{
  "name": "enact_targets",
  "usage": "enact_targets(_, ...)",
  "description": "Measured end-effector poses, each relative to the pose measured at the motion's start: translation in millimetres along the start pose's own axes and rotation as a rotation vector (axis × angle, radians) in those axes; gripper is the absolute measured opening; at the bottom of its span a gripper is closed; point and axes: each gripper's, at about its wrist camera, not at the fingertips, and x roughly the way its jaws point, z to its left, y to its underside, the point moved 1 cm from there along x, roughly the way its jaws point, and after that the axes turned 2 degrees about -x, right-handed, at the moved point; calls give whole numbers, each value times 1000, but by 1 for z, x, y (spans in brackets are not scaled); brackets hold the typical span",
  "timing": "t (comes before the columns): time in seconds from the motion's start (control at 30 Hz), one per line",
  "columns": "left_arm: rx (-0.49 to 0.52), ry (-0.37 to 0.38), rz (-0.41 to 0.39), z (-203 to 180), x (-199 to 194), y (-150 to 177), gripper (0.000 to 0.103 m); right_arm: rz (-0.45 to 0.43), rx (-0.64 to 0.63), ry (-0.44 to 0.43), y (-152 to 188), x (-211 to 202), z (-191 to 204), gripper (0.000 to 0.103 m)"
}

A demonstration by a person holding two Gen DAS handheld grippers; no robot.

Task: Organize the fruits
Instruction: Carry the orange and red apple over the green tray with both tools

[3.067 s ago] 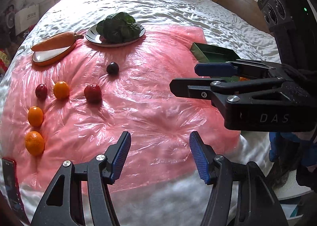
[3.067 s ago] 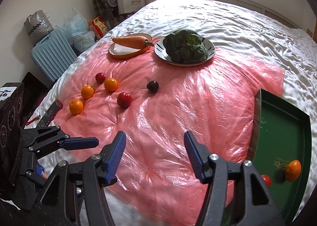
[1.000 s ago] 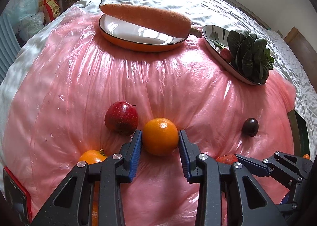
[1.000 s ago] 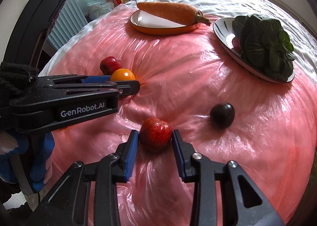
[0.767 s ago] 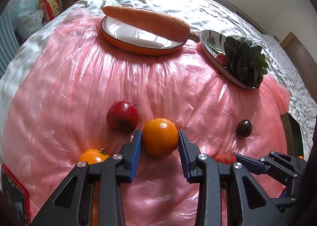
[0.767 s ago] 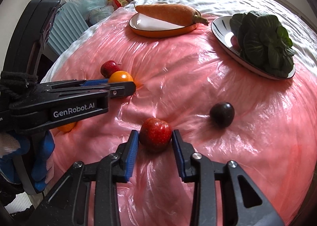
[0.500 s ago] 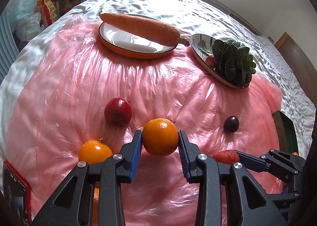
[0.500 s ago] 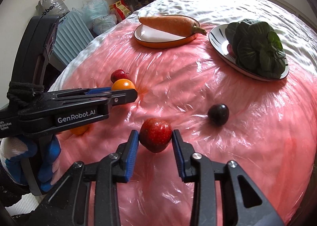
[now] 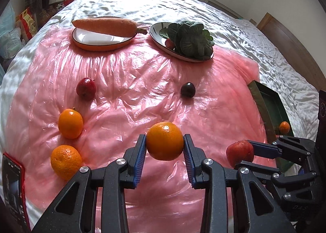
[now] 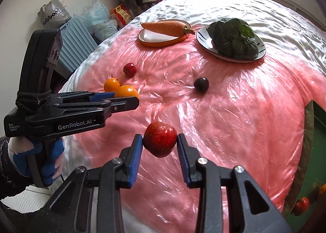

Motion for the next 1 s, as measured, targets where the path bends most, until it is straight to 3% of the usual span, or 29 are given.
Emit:
enact_targets(0.5, 267, 185, 174, -124, -5, 75, 31, 91, 143, 63, 95, -73, -27, 29)
enact_targets(0.8, 425, 312, 260, -211, -2, 106, 31, 128, 300, 227, 153, -134, -81, 29)
enact_targets(1.0, 520, 384, 239, -269, 1, 102, 31, 107, 356, 351, 172, -172, -125, 29)
